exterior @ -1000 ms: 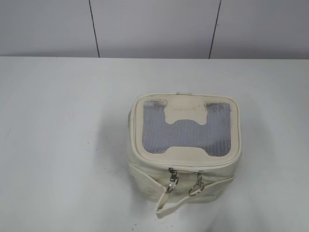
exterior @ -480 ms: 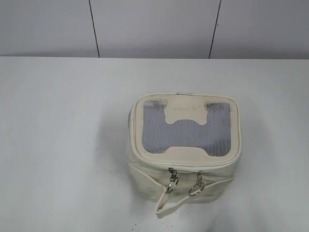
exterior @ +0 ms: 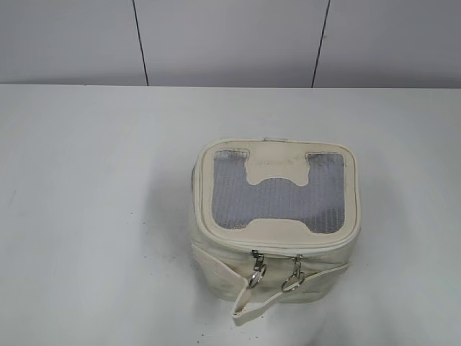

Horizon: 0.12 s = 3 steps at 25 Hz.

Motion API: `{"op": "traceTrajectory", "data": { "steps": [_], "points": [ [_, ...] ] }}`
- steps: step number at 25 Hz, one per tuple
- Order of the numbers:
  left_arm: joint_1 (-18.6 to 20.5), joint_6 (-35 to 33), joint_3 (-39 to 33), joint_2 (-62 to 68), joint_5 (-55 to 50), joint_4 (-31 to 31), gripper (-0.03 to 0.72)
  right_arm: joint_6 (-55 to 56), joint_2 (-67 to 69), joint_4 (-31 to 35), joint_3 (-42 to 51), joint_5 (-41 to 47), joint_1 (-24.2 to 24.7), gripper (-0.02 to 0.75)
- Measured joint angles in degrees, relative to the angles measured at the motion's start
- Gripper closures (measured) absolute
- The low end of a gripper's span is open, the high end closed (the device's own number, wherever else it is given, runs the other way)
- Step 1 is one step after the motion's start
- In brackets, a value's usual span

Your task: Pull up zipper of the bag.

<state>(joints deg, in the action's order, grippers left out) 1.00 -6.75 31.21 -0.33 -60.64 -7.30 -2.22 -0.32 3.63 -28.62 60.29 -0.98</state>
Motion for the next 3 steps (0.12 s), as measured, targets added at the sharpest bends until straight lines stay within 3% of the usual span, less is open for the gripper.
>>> {"op": "traceTrajectory", "data": {
  "steps": [3],
  "points": [
    [0.0, 0.0, 0.0, 0.0, 0.0, 0.0, 0.276, 0.0, 0.0, 0.0, 0.0, 0.0, 0.0, 0.289]
  ]
}}
